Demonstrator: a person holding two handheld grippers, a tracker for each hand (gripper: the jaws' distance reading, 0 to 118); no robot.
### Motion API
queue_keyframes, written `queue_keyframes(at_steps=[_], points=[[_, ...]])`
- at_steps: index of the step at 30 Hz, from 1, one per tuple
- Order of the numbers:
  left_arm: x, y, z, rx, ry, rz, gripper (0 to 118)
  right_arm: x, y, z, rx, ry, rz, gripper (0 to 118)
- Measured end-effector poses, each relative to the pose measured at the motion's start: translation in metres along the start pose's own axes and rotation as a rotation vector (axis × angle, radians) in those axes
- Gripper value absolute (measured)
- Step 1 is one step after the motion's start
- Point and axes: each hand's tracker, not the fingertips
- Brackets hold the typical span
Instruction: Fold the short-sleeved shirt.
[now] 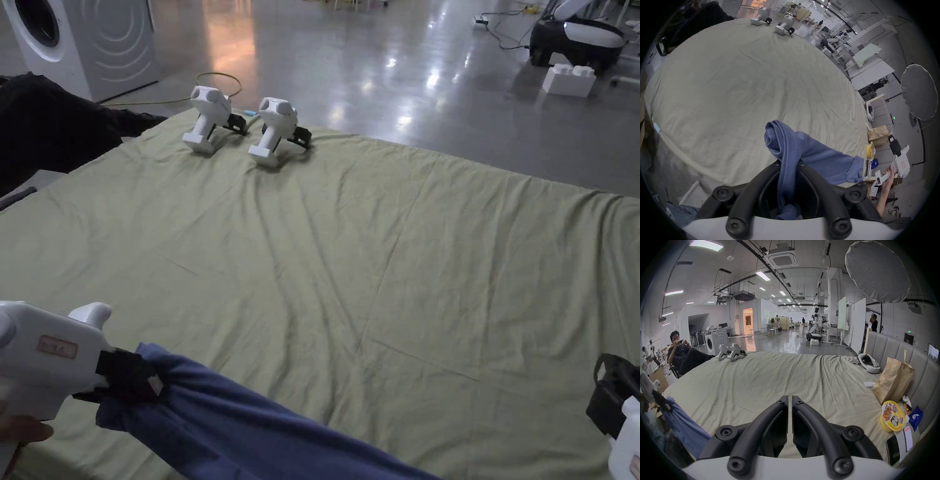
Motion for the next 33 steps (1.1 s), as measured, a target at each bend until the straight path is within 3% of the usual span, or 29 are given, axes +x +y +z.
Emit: queue_keyframes(at_steps=[7,14,24,31,32,33], points=[[0.071,-0.022,-0.004,-0.022,-0.173,-0.034,13,0.0,-0.005,-0.002,-0.011,0.019,-0.021,6],[0.146,-0.042,-0.052,-0.119,-0.252,-0.14,13,0.003,-0.011,0.0,-0.024,0.019,-0.024,6],[0.187,-0.081,-0.18,-0.236,-0.11,-0.123,13,0.017,-0.023,0.006,-0.053,-0.01,-0.039,6],[0.192,-0.096,-0.204,-0.251,-0.045,-0.121,13,0.025,-0.027,0.008,-0.067,-0.028,-0.047,6],[0.19,-0.094,-0.2,-0.252,-0.054,-0.109,14,0.026,-0.027,0.008,-0.069,-0.028,-0.047,6],[0.19,-0.092,-0.195,-0.251,-0.071,-0.099,23,0.027,-0.028,0.008,-0.07,-0.029,-0.047,6]])
